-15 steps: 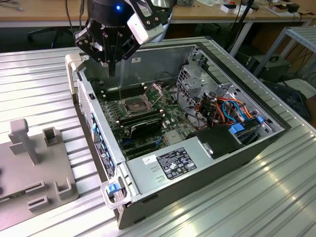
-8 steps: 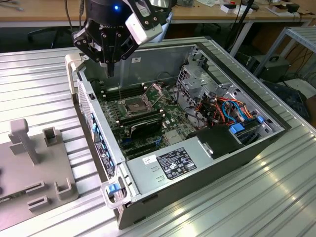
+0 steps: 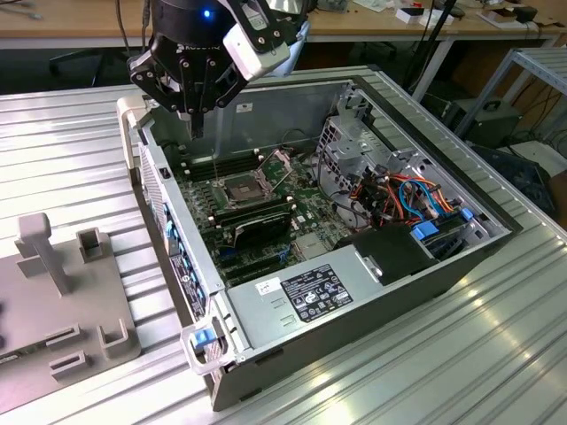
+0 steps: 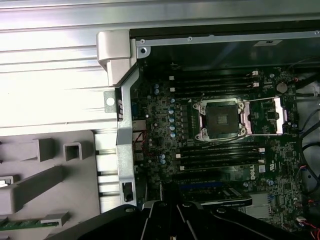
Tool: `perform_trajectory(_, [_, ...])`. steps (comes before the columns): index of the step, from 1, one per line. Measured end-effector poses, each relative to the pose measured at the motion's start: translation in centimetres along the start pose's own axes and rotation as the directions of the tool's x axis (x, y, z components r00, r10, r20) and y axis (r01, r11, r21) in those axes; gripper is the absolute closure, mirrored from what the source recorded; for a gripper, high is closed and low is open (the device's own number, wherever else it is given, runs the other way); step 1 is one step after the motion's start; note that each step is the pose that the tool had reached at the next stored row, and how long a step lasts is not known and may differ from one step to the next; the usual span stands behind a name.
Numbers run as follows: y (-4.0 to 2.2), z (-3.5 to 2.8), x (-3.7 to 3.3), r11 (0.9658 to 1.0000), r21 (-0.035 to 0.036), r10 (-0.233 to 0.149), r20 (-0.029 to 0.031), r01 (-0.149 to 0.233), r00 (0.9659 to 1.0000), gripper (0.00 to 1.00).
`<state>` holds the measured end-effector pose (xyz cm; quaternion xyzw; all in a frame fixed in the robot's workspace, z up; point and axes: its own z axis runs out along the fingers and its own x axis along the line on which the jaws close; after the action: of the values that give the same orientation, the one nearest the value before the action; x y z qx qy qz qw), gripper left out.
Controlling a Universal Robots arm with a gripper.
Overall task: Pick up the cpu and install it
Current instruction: 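Reach for the cpu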
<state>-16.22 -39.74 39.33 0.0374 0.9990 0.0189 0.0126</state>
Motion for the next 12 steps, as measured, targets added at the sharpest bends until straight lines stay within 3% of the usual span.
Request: perform_trajectory(12, [-0.04, -0.01, 0.50, 1.0000, 0.0000, 0.000, 0.0000, 0.000, 1.0000, 0.89])
